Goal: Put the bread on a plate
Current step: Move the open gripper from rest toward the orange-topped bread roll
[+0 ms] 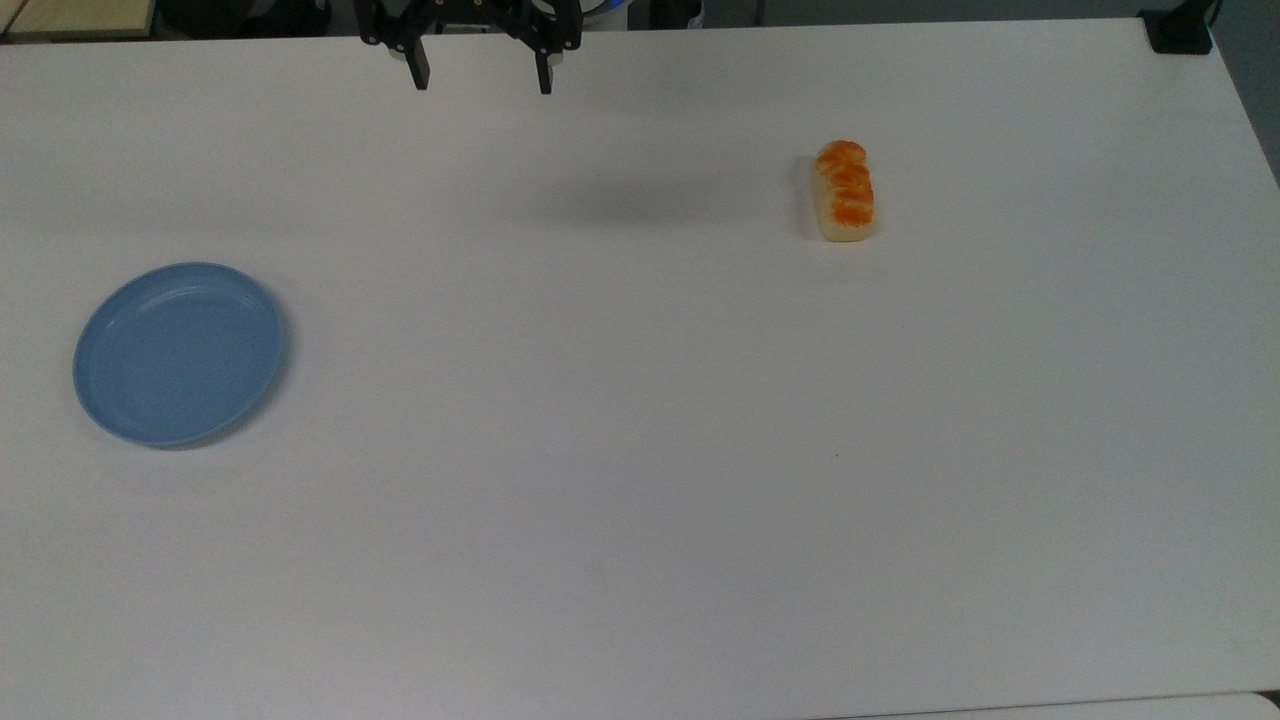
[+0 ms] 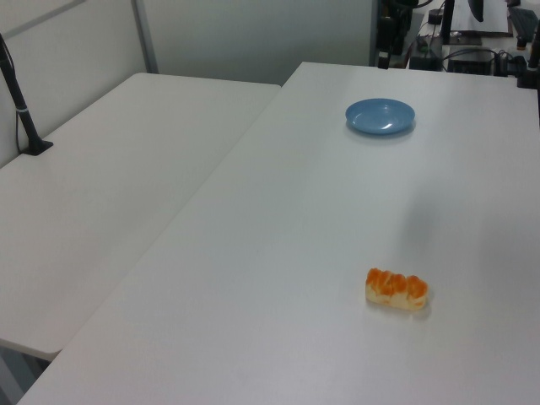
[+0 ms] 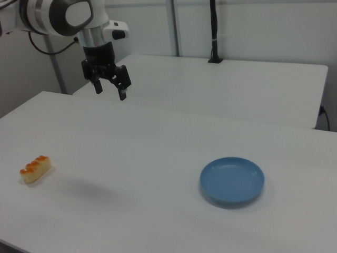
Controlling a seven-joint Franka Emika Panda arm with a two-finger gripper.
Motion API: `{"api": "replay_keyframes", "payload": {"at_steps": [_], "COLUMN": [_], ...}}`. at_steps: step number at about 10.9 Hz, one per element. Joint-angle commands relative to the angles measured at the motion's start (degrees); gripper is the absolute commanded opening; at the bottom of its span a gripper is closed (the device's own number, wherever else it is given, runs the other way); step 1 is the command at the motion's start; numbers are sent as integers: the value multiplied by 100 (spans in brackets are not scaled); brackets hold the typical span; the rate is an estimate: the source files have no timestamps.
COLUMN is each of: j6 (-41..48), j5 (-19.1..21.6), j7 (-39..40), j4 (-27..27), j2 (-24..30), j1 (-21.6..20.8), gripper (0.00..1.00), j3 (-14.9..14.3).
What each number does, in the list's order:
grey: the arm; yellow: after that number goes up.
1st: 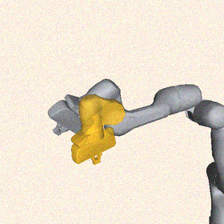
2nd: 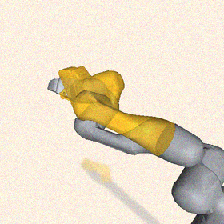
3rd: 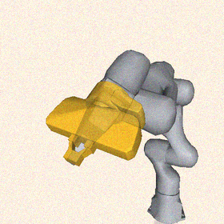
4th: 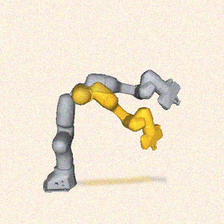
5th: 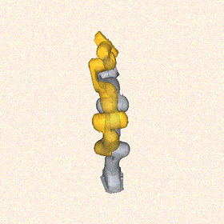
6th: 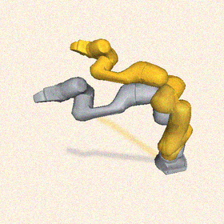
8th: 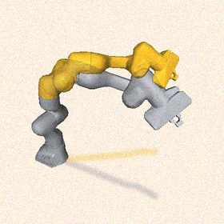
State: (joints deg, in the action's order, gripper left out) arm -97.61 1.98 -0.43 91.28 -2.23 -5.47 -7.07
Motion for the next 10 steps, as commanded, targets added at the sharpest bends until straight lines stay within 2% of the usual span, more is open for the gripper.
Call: {"api": "replay_keyframes", "payload": {"at_steps": [1, 3, 4, 7, 10], "j6": [23, -134, -492, -1687, -2139], "j5": [127, 127, 136, 136, 127], "j7": [-1, -1, -1, -351, -974], "j4": [162, 441, 747, 1723, 2103], "j2": [100, 135, 152, 258, 170], "j1": [64, 64, 64, 116, 125], "gripper": [100, 100, 100, 100, 100], "j3": [109, 319, 485, 1205, 2101]}}
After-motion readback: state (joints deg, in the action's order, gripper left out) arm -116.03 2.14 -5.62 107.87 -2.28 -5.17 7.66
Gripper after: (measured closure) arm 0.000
